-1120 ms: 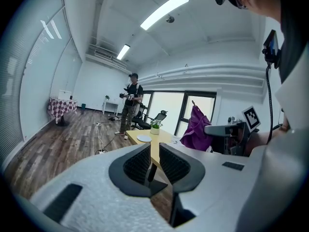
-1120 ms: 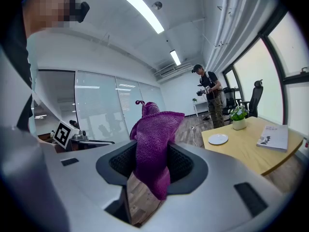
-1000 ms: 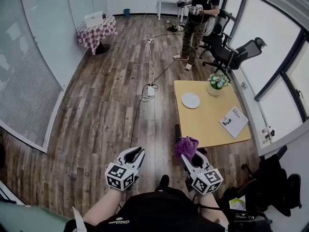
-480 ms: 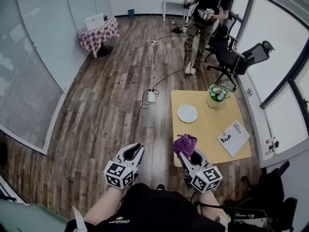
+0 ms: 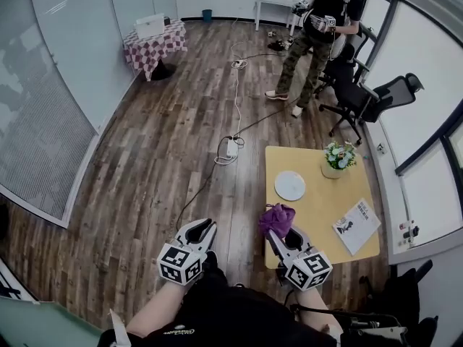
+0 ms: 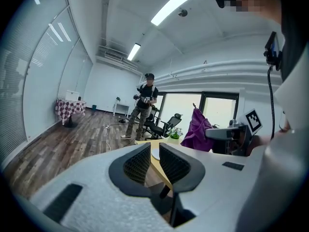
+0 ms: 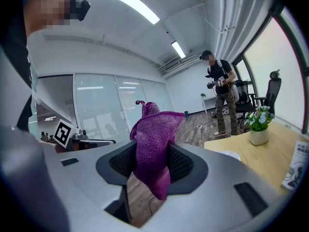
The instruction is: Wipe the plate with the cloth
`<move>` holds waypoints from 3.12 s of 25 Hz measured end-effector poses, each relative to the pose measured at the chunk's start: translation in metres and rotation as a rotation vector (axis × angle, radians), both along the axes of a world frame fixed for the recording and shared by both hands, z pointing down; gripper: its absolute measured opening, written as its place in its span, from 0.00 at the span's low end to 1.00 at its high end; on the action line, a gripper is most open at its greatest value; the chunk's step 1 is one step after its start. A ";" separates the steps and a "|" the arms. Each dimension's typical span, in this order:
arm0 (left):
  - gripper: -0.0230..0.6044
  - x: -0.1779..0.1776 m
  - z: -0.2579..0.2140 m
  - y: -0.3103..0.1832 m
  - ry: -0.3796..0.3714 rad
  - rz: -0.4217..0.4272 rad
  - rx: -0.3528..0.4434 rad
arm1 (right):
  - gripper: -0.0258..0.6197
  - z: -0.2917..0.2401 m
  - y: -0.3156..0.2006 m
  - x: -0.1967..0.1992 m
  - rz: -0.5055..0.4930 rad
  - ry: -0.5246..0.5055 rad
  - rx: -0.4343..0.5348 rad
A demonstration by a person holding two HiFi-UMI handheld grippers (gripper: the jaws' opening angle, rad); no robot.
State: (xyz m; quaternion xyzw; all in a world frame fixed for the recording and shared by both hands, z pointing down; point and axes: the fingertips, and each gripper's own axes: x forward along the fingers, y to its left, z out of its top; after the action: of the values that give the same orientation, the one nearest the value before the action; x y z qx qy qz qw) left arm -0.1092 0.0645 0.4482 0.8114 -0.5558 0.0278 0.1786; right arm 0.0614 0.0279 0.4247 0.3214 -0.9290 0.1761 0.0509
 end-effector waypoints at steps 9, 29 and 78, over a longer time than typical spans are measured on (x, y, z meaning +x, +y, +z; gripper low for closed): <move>0.13 -0.063 -0.017 -0.092 -0.008 0.058 0.031 | 0.30 -0.013 -0.091 -0.063 0.059 0.004 0.036; 0.13 -0.078 -0.029 -0.195 -0.003 0.160 0.059 | 0.30 -0.031 -0.180 -0.081 0.142 0.017 0.077; 0.13 0.102 0.113 -0.238 0.022 0.430 -0.248 | 0.30 0.204 -0.288 0.037 0.117 0.480 -0.177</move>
State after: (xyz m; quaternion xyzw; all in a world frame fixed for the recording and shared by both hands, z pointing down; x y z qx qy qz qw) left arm -0.0077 -0.1735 0.5609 0.8833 -0.3605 0.1242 0.2726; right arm 0.0985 -0.2597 0.6289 0.4015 -0.8512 0.1783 0.2873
